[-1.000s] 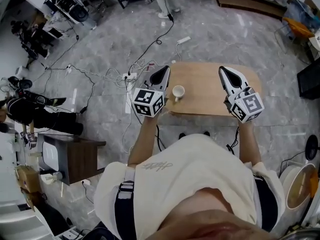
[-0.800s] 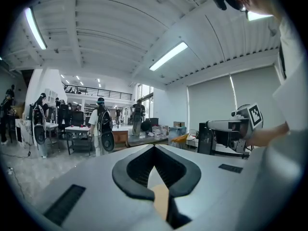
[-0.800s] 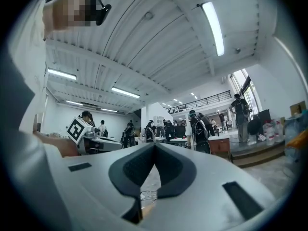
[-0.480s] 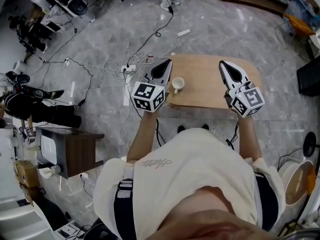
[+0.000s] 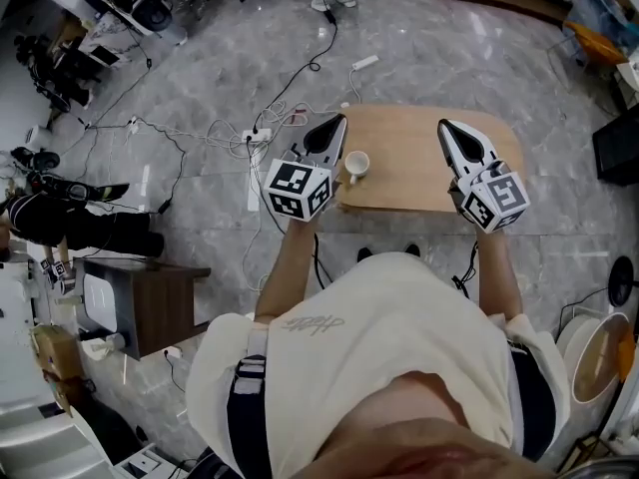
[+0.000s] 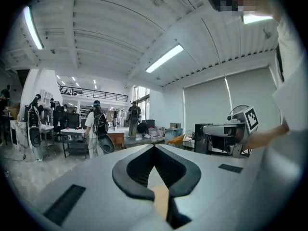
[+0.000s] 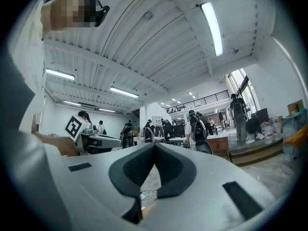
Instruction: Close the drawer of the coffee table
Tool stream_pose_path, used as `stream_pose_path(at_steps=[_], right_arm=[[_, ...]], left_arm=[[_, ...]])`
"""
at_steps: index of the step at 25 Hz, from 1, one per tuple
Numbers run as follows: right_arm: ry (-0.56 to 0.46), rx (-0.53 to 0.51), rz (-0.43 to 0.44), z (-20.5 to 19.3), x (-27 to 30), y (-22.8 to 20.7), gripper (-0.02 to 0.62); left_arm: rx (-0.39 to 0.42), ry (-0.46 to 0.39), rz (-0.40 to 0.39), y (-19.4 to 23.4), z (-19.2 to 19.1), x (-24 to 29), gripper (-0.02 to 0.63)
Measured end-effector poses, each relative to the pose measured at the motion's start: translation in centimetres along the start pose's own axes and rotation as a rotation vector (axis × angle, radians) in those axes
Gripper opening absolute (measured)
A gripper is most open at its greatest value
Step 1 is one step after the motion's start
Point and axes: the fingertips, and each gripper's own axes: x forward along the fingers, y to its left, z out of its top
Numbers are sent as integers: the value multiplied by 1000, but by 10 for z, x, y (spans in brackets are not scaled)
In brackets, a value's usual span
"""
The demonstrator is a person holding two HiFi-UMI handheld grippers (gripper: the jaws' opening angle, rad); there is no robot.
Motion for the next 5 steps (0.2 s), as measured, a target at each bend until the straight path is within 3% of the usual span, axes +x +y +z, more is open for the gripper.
stream_pose_path(at_steps=[5], right_arm=[[-3, 18, -15, 1, -8, 4, -6]], left_arm=[[-4, -1, -6, 1, 1, -6, 3]])
